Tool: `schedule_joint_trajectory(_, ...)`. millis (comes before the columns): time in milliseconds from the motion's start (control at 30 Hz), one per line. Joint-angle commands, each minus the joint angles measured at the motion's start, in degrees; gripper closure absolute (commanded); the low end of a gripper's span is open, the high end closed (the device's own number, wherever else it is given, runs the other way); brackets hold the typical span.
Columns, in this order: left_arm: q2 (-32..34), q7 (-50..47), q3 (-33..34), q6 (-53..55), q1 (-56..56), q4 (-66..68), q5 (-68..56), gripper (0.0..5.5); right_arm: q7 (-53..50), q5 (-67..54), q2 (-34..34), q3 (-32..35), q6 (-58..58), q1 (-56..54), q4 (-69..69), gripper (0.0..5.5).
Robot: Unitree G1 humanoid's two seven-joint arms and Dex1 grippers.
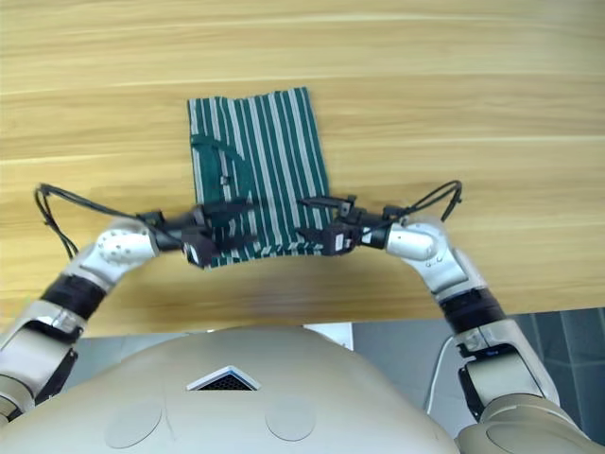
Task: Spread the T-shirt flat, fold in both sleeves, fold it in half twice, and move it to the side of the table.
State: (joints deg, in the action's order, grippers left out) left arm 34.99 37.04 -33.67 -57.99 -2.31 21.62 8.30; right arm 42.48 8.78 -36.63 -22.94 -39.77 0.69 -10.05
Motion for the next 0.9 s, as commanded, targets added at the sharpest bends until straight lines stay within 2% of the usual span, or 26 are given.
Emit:
schedule_joint_trajectory(33, 1.30, 5.63, -2.95, 2.96, 1.02, -2.24, -2.00, 2.83, 3.85, -1.71, -1.62, -1.77, -0.81, 1.19, -1.42, 2.85)
schedule_joint_trajectory(233, 0.85, 6.51, -1.00, 4.10, 0.35, 4.02, -2.48, 2.83, 5.16, -2.76, -1.76, -1.95, -1.56, 0.95, -4.58, 2.85)
schedule_joint_trajectory(633, 2.67, 12.41, -1.34, 3.31, 3.66, 5.14, -8.98, 2.83, 8.54, -8.65, -2.31, -1.31, -6.82, 0.17, -13.99, 2.85)
schedule_joint_trajectory(800, 3.19, 13.28, 0.92, 2.90, 4.82, -5.66, -18.66, 2.83, 8.80, -11.50, -1.99, -1.10, -7.08, 1.35, -8.82, 2.85)
schedule_joint_trajectory(900, 0.56, 10.21, 5.30, 2.96, 3.22, -9.45, -21.53, 2.83, 7.10, -19.77, -0.47, 1.15, -4.71, 2.88, 0.97, 2.85)
